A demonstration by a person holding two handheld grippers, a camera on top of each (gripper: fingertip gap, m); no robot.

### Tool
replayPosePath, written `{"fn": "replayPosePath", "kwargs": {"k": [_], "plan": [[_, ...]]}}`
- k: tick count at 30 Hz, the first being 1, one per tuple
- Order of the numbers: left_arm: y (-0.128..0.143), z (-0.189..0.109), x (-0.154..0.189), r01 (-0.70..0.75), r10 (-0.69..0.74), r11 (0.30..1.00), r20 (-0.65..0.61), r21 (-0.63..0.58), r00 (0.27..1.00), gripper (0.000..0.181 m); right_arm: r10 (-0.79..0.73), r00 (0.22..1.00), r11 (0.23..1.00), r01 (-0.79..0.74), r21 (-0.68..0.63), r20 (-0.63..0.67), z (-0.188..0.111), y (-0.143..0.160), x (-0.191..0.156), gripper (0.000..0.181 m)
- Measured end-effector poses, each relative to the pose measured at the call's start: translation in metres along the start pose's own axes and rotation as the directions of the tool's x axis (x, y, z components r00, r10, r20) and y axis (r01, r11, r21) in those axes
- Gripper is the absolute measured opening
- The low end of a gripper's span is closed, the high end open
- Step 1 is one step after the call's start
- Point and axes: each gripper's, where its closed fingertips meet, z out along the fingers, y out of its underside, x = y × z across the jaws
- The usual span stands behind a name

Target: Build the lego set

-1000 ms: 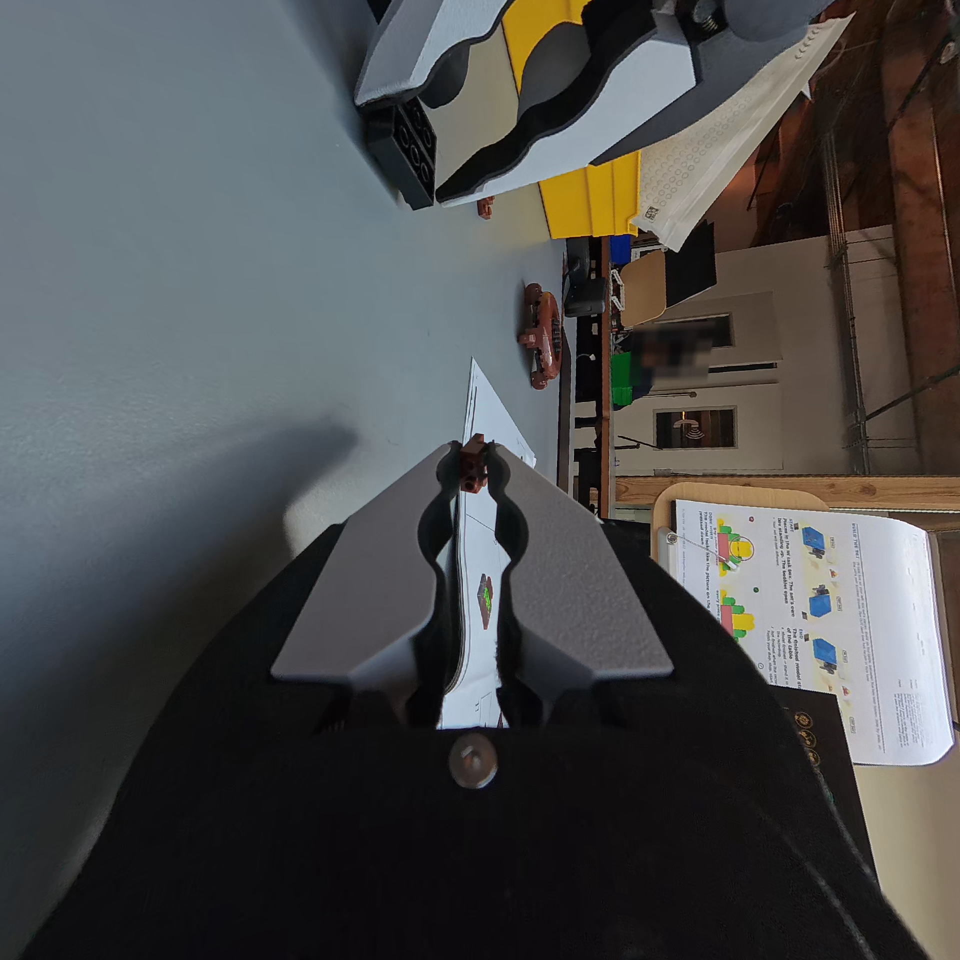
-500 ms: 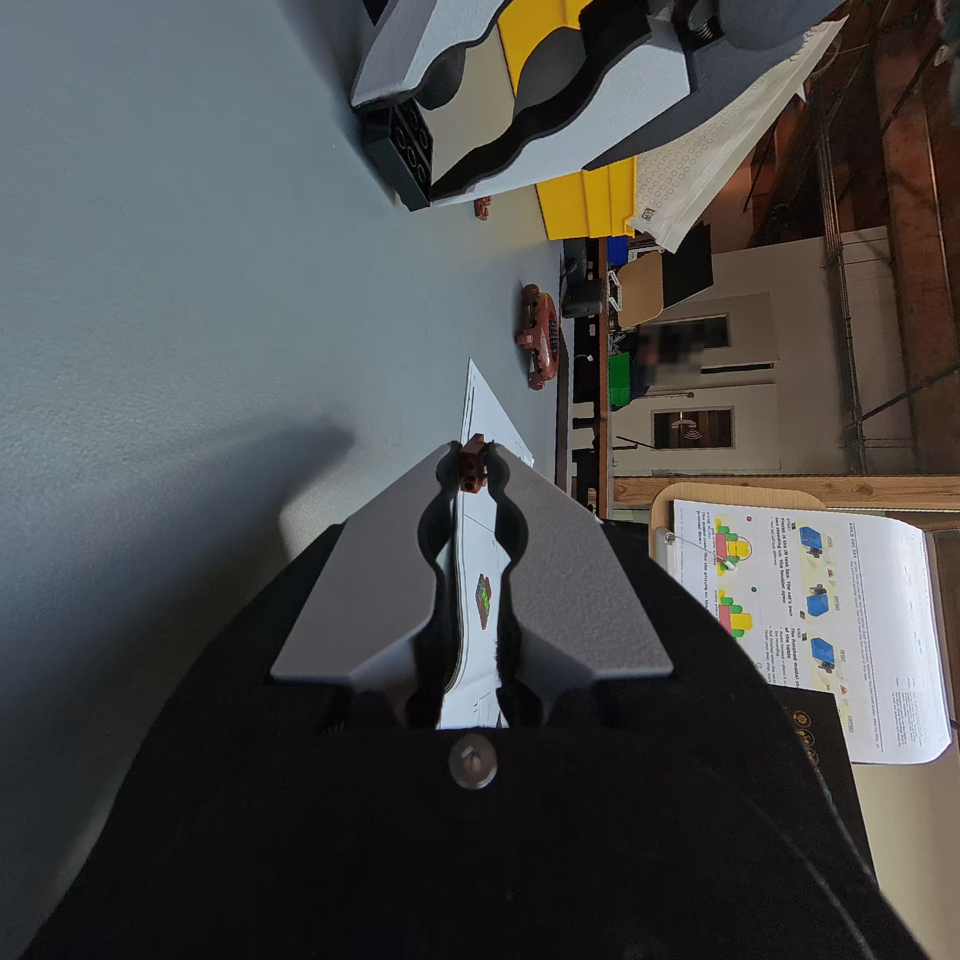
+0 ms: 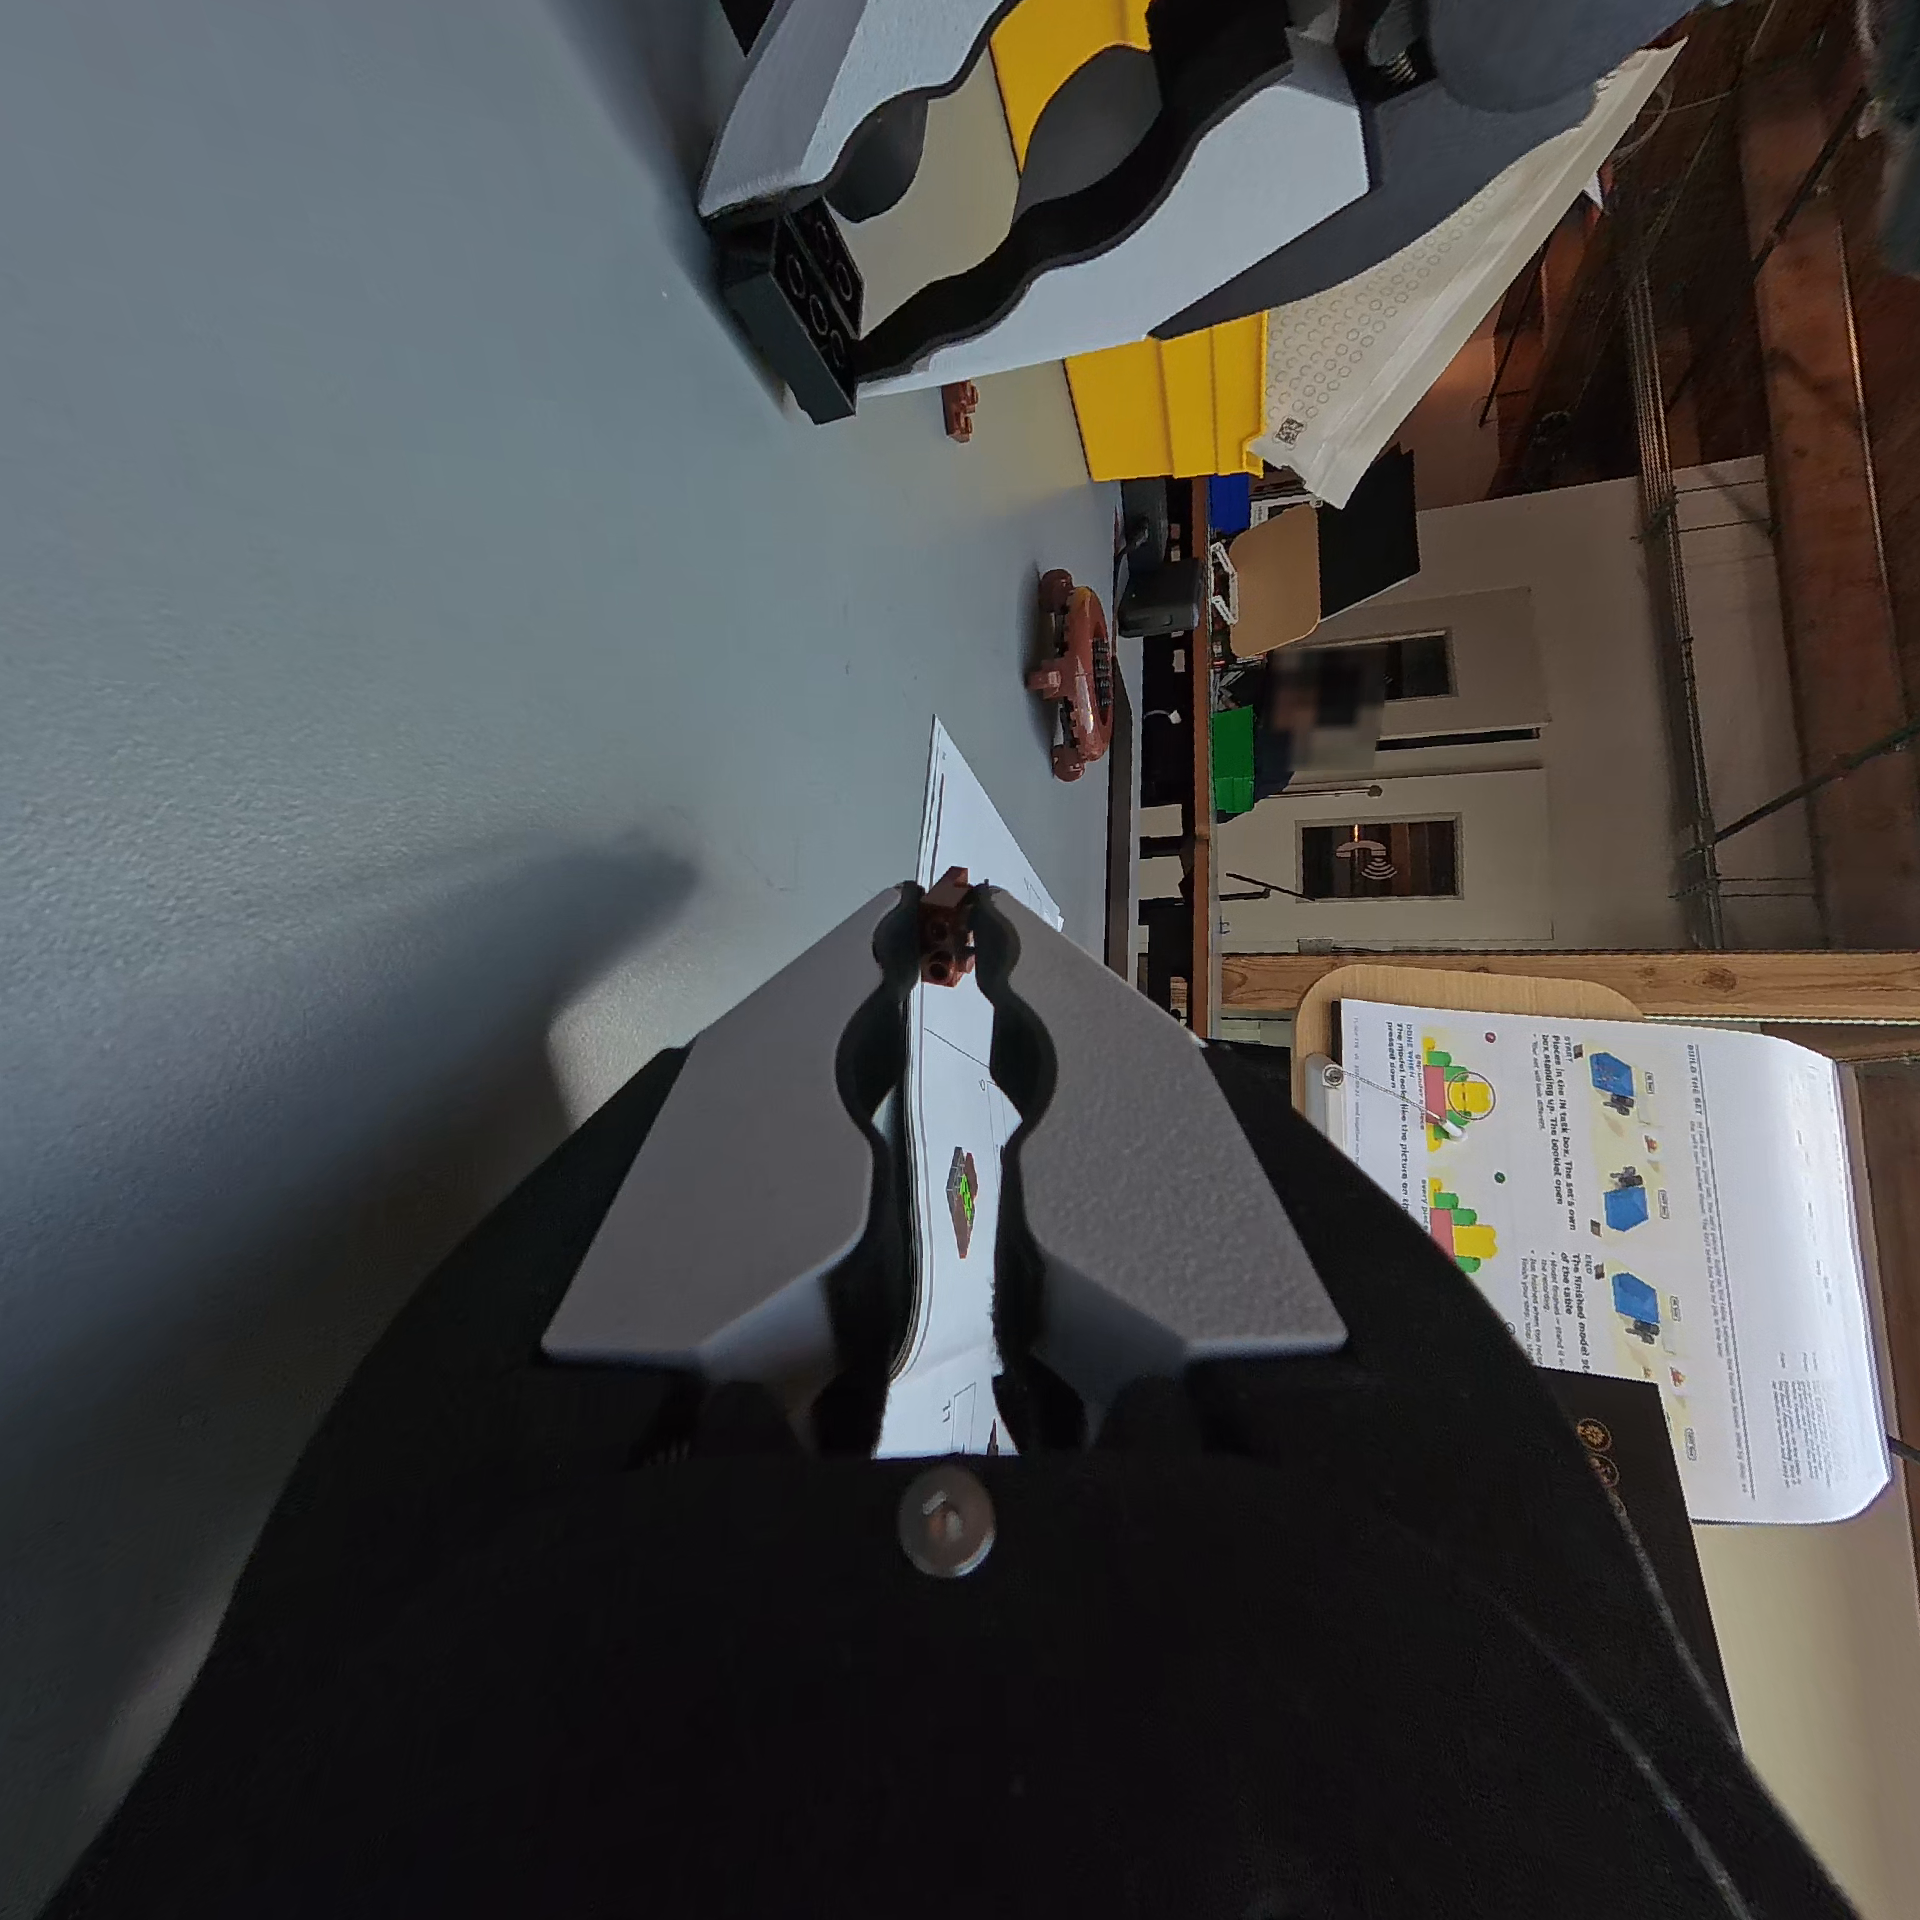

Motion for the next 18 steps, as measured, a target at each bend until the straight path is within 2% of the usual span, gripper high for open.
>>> {"fn": "replayPosePath", "kwargs": {"k": [7, 10, 12, 14, 15, 18], "plan": [[-0.002, -0.004, -0.006, 0.008, -0.01, 0.999, 0.042, 0.031, 0.999, 0.032, 0.005, 1.0, 1.0, -0.005, 0.005, 0.014, -0.001, 0.0, -0.002, 0.009], [-0.009, -0.016, -0.017, 0.09, -0.098, 0.986, 0.048, 0.141, 0.994, 0.032, 0.038, 0.999, 0.999, -0.039, 0.018, 0.034, -0.001, -0.002, -0.003, 0.009], [-0.017, -0.028, -0.025, 0.18, -0.193, 0.947, 0.023, 0.267, 0.981, 0.032, 0.059, 0.997, 0.998, -0.061, 0.025, 0.054, -0.001, -0.003, -0.004, 0.009], [-0.029, -0.045, -0.032, 0.304, -0.311, 0.847, -0.059, 0.437, 0.949, 0.032, 0.086, 0.992, 0.996, -0.089, 0.03, 0.097, -0.001, -0.005, -0.008, 0.009], [-0.035, -0.055, -0.035, 0.372, -0.36, 0.767, -0.128, 0.523, 0.924, 0.032, 0.096, 0.989, 0.995, -0.1, 0.028, 0.116, -0.001, -0.006, -0.011, 0.009], [-0.051, -0.092, -0.038, 0.553, -0.382, 0.432, -0.41, 0.713, 0.828, 0.032, 0.102, 0.984, 0.994, -0.108, 0.03, 0.147, -0.002, -0.009, -0.014, 0.009]]}}
